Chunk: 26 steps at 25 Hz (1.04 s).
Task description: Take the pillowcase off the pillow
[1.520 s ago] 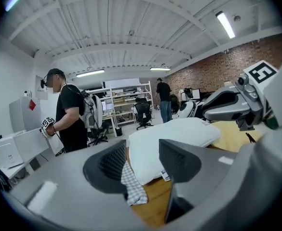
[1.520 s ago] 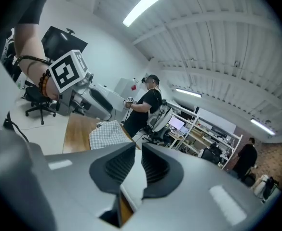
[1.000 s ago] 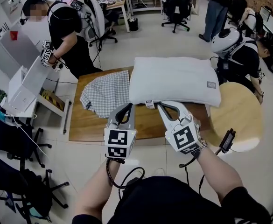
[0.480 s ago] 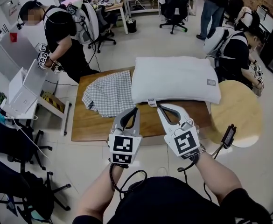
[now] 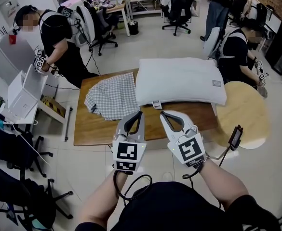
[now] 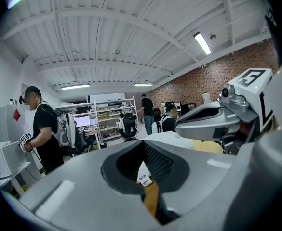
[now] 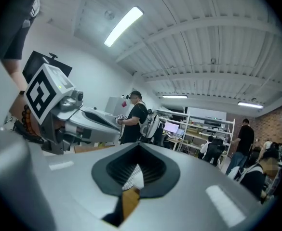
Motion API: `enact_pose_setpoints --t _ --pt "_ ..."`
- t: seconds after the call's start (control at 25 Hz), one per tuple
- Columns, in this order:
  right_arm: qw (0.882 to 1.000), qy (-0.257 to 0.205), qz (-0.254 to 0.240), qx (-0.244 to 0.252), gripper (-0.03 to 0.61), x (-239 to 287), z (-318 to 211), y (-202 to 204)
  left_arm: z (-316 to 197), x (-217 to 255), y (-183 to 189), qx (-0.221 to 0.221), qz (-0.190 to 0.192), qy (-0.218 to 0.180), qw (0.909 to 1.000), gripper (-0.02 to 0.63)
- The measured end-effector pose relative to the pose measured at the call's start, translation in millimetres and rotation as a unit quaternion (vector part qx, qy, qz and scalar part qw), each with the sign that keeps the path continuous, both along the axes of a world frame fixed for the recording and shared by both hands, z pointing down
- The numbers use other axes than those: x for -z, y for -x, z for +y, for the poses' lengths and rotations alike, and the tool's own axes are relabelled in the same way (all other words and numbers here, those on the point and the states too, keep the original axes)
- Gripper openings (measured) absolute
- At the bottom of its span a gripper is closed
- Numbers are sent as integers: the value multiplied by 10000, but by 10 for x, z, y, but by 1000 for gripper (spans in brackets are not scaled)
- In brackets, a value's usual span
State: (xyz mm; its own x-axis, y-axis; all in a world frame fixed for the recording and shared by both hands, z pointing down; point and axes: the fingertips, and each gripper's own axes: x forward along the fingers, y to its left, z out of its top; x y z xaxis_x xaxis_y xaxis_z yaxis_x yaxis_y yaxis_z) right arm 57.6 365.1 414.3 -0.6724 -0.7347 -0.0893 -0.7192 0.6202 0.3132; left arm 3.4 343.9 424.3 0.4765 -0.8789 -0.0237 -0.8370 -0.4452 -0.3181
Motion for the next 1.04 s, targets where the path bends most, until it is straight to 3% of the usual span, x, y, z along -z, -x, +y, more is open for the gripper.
enact_pose_setpoints --t 0.08,0.44,0.64,0.76,1.04 --pt "9995 -281 118 73 0 27 -6 36 15 7 13 -9 11 4 10000 3" --pt "9994 -293 158 89 0 71 17 76 49 -13 41 13 5 40 10000 4" --pt "9999 166 -15 25 0 8 27 73 15 -30 12 19 -1 36 10000 3" --pt "9993 -296 172 115 0 46 -8 67 13 -36 -23 7 -21 29 10000 3" --pt "9993 -300 180 119 0 83 -28 50 -20 -45 -44 22 -45 56 10000 4"
